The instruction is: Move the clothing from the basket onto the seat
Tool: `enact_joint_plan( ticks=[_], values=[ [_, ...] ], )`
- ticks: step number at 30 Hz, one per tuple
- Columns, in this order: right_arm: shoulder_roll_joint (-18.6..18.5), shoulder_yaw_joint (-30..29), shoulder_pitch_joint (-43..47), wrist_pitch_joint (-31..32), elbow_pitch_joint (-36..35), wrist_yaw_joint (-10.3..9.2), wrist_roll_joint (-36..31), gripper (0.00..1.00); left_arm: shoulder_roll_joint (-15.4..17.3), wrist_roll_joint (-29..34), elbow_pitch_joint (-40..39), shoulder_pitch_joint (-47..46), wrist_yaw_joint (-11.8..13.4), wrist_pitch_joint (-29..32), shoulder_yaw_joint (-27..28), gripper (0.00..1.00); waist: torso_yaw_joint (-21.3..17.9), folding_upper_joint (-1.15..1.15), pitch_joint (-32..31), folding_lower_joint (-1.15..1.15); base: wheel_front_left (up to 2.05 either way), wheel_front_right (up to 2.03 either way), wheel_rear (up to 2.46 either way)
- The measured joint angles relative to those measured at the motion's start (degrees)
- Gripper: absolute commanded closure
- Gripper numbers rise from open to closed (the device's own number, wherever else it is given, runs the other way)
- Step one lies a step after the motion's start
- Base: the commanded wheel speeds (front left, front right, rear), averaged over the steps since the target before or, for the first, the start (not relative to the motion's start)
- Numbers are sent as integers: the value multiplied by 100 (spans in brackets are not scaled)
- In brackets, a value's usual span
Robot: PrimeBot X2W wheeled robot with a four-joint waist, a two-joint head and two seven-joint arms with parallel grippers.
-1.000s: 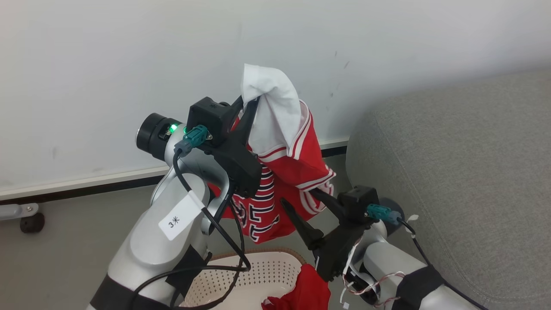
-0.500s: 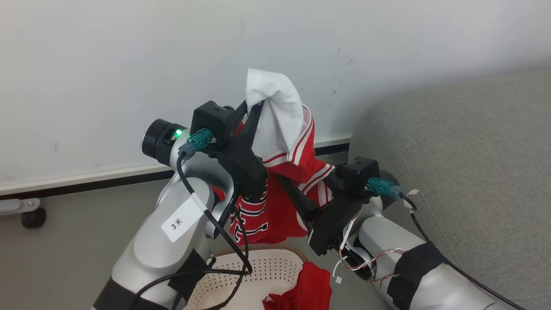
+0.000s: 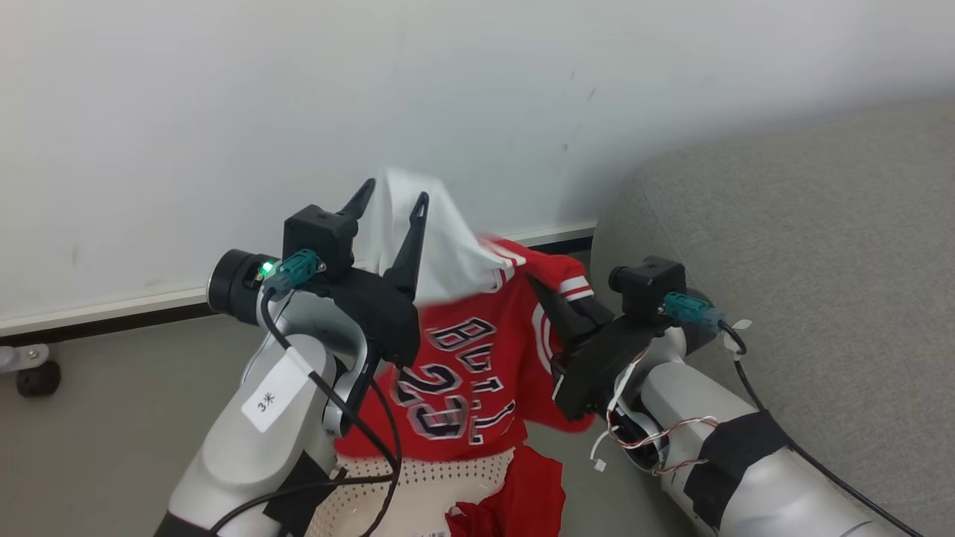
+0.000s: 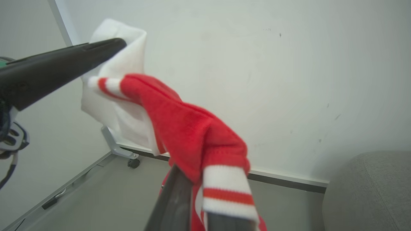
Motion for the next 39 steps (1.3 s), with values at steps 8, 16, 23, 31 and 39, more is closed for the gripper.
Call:
enact_joint_plan(
  ticks=[8,16,23,31,39],
  values=[
    [-319,-350,-88,0,-100,-13,-203,100,76,-140,-29,361,-119,-213,-23,0,-158,0,31,0,0,0,0],
    [-757,-624,-66,0,-442,-125,-412,100,188,-144,-153,938,-336,-391,-193,0,-402,0,46,0,0,0,0],
    [-1141,-726,253,0,-903,-194,-709,100,168,-192,-391,1373,-413,-591,-304,0,-714,0,40,-1,0,0,0],
    [-1479,-828,297,0,-1471,-226,-966,100,126,-197,-614,1778,-465,-734,-505,0,-1148,0,44,0,0,0,0],
    [-1763,-966,511,0,-1873,-275,-1060,100,78,-197,-700,2028,-465,-783,-649,0,-1524,0,84,-1,0,0,0]
  ],
)
